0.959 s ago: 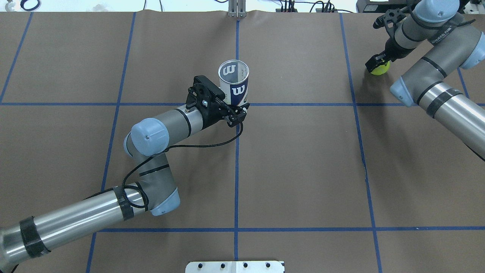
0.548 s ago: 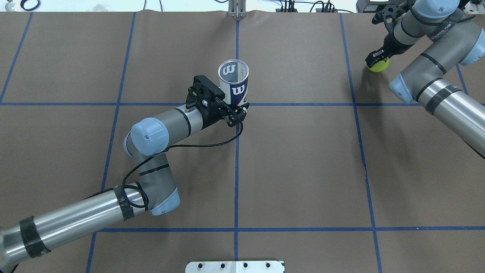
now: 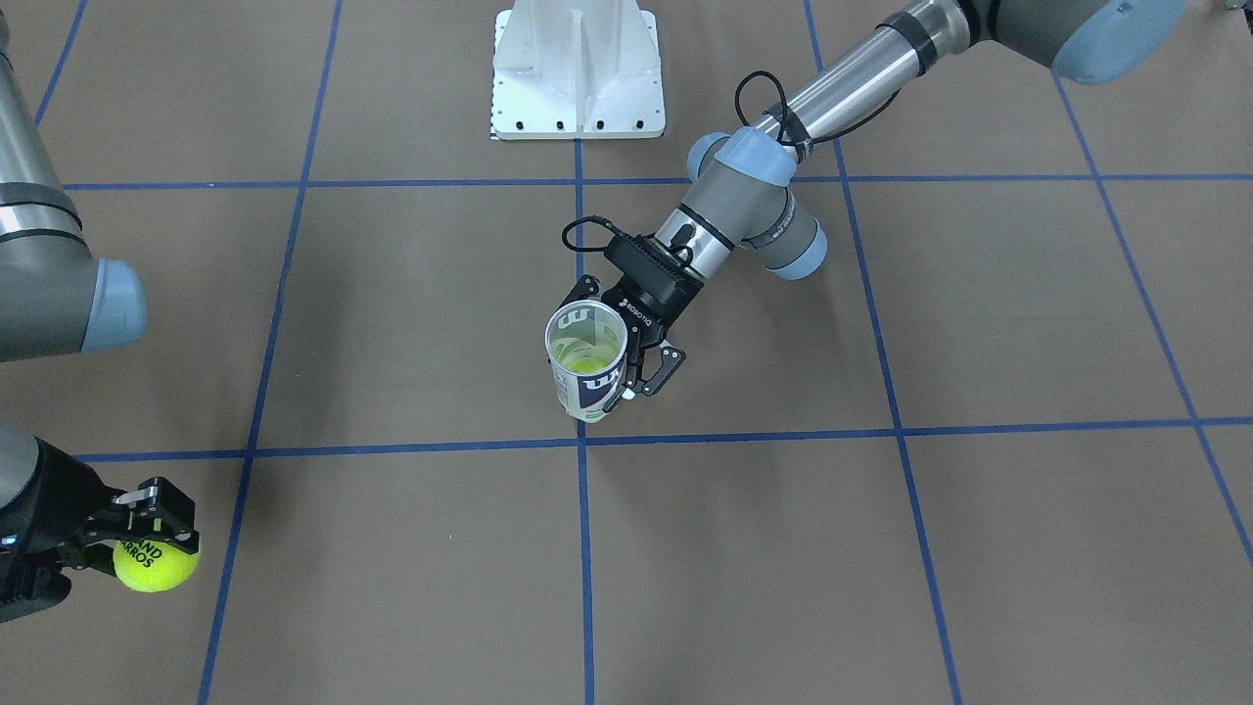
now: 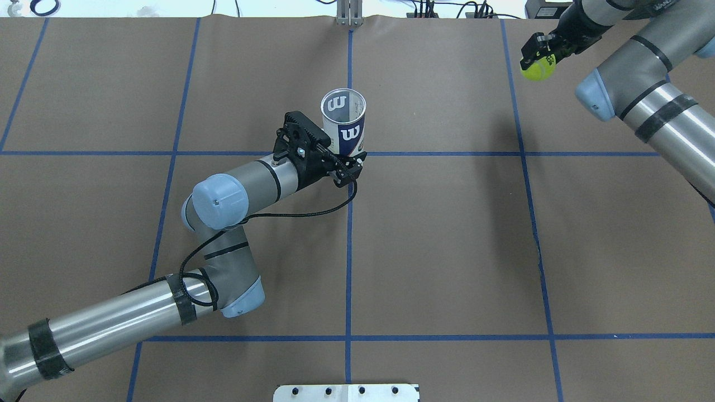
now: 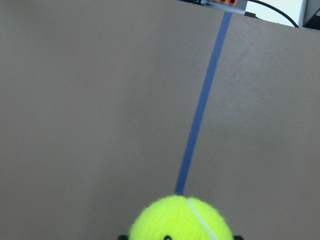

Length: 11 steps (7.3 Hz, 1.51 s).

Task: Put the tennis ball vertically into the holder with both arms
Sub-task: 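Lift the yellow ball with the right gripper and carry it toward the can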

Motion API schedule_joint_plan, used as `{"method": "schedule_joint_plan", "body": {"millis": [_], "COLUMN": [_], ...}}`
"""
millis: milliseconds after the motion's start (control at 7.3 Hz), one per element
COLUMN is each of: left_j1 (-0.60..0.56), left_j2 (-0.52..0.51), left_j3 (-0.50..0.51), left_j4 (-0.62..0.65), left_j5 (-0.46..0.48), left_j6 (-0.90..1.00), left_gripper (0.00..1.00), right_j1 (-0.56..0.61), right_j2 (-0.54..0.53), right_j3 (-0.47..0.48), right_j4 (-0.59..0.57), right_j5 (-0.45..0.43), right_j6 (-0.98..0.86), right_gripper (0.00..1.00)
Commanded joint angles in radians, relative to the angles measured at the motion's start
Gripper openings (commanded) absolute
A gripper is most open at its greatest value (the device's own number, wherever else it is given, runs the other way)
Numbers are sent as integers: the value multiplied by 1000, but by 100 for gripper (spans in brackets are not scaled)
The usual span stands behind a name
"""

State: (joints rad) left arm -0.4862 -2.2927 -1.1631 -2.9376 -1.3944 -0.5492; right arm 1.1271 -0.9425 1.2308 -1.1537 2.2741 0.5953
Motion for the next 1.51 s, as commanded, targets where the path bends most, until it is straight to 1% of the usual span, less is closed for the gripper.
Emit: {"method": "schedule_joint_plan", "body": {"millis": [0,274,411,685,822,959,1096,1233,1370], "left_j1": [8,11,12,14,20,20,29,35,37], "left_j2": [1,2,2,2,2,2,2,2,2], "left_j3": [2,5,6,6,6,5,8,9,11], "left_j4": [0,0,0,-17,-21,-23,-49,-69,-68], "left_j5": [2,2,2,15,46,48,81,104,106], "left_j6": [0,0,-1,-6,-6,-5,-5,-3,-3], "left_gripper": [84,84,84,84,84,84,84,84,84], "right_j1": [-13,-50,-87,-163,-173,-182,-199,-208,-220], "right_j2": [37,50,89,201,240,243,249,270,271], "right_j3": [102,182,211,260,269,301,338,355,355], "right_j4": [-35,-37,-38,-40,-40,-41,-79,-127,-130], "right_j5": [67,74,74,70,68,70,70,67,61], "right_j6": [226,350,453,704,757,764,764,764,764], "right_gripper": [0,0,0,0,0,0,0,0,0]}}
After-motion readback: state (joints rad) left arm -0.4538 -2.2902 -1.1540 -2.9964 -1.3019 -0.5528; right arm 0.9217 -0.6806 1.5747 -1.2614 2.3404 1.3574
